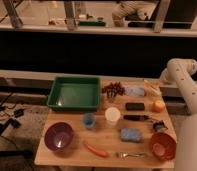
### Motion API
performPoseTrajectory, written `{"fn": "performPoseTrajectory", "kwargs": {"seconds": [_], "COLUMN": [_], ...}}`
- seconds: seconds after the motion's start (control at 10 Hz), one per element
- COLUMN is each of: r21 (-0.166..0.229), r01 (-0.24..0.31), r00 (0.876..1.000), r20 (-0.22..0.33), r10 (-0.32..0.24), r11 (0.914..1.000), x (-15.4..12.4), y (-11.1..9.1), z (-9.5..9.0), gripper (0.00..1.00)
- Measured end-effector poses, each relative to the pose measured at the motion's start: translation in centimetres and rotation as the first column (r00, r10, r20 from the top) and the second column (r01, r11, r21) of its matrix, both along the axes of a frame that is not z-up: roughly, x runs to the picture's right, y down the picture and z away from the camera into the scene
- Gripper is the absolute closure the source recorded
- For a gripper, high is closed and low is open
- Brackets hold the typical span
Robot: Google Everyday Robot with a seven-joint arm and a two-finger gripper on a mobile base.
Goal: Place banana in table surface
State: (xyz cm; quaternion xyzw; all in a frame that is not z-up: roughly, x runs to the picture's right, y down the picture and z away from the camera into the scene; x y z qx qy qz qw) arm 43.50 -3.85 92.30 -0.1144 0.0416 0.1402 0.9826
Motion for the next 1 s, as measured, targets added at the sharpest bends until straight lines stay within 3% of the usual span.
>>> {"fn": "performPoseTrajectory", "kwargs": {"seconds": [0.4,1.0], "r21": [-0.017,-0.036], "r01": [-0.008,-0.012], "r00": [1.0,1.0], "r20": [-0.005,-0.005], "r10": [0.008,0.012], "r11": [0.9998,0.9993], "x": [0.6,0.8], "y": [1.1,1.9], "z": [2.0,3.2], "gripper": [0.81,0.81]}}
